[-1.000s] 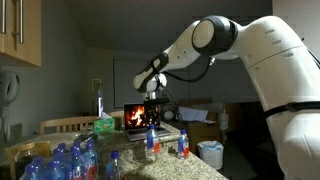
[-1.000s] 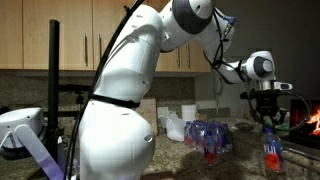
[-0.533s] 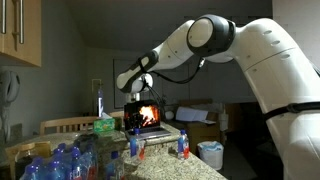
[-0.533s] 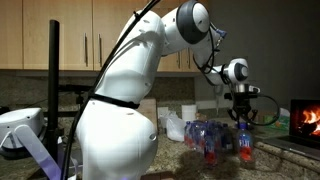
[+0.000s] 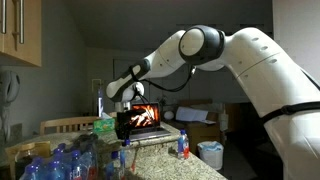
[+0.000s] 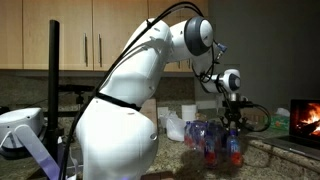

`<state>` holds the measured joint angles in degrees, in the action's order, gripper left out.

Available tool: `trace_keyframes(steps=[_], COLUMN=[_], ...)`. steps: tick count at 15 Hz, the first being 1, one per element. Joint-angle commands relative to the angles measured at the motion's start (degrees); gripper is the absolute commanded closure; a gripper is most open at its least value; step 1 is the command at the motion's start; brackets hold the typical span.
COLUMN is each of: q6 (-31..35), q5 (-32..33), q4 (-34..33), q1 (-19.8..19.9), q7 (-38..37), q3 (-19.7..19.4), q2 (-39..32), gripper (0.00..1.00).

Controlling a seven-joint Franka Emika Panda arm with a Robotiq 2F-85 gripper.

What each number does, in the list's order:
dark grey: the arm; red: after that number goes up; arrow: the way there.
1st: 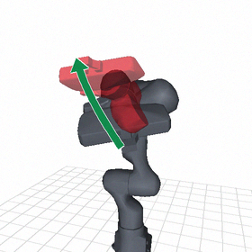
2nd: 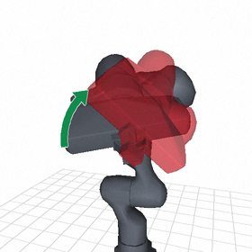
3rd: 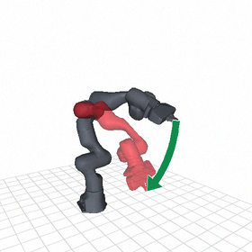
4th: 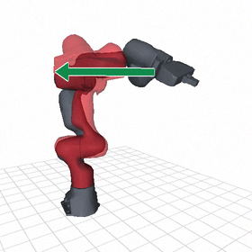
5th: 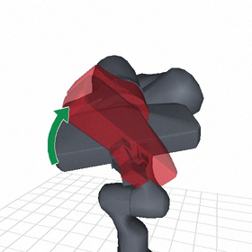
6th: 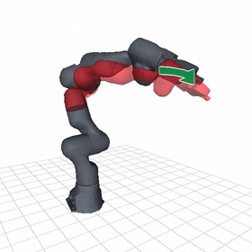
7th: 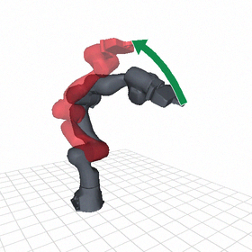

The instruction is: Pick up the three water bottles and move them to the left.

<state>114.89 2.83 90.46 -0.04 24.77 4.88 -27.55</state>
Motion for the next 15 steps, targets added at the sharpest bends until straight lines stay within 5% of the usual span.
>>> trace_keyframes(steps=[1, 15], q6=[4.22, 3.74], q5=[1.41, 1.41], q4=[2.72, 6.44], q1=[-0.83, -3.18], q7=[1.72, -1.91], q3=[0.92, 1.55], q2=[1.24, 3.55], gripper=[0.85, 0.85])
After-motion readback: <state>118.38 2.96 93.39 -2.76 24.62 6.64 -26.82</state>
